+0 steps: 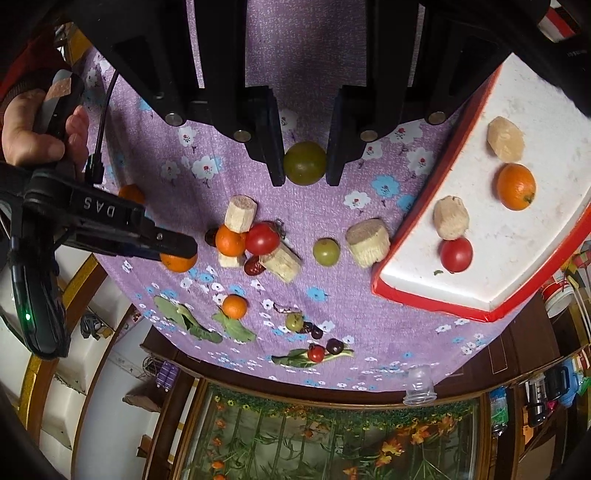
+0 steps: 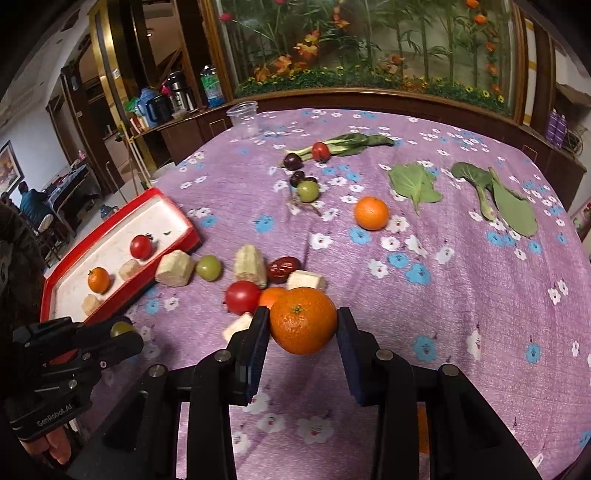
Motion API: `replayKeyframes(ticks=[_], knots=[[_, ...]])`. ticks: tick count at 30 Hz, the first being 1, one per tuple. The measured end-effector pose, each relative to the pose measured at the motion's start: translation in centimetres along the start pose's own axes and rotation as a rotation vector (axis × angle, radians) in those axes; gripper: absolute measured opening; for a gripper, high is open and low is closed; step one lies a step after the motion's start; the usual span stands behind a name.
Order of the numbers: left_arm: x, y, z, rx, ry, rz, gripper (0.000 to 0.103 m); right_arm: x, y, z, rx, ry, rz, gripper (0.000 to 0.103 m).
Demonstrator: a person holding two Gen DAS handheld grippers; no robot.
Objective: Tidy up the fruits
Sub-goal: 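Grasp the green plum with the left tool while the right tool grasps a mandarin orange, then carry the plum with the left tool while the right tool carries the orange over the tray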
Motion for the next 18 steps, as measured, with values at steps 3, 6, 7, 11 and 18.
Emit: replayKeyframes(ticks=[3, 6, 7, 11, 18], knots=[[0.2, -0.4, -0.3, 0.004, 0.008, -0.008, 0.019, 0.0, -0.7, -0.1, 0.010, 0.002, -0.010, 0.037], [0.3, -0.8, -0.6, 0.006, 0.015, -0.015, 0.019, 0.0, -1.2, -0.3, 0.019, 0.004, -0.018, 0.037], [0.3, -1.0, -0.7, 0.007, 0.017, -0.019, 0.019, 0.0, -1.4, -0.3, 0.021, 0.004, -0.020, 0.037], [0.5, -1.8, -1.4, 0.017, 0.030, -0.034, 0.019, 0.1, -2.3, -0.5, 0.036, 0.007, -0.033, 0.037], [0.4, -4.1, -2.6, 0.044, 0.050, -0.075, 0.019, 0.3, -4.0, -0.6, 0.071, 0.008, -0.056, 0.037]])
Point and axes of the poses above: each gripper's, at about its wrist camera, not at the fingertips, and z roughly the way its jaws point, y to its right, x to its top, the point moved 6 cm from there along z, roughly the way its jaws point, and after that the axes turned 6 degrees about z, right-handed, at the moved point
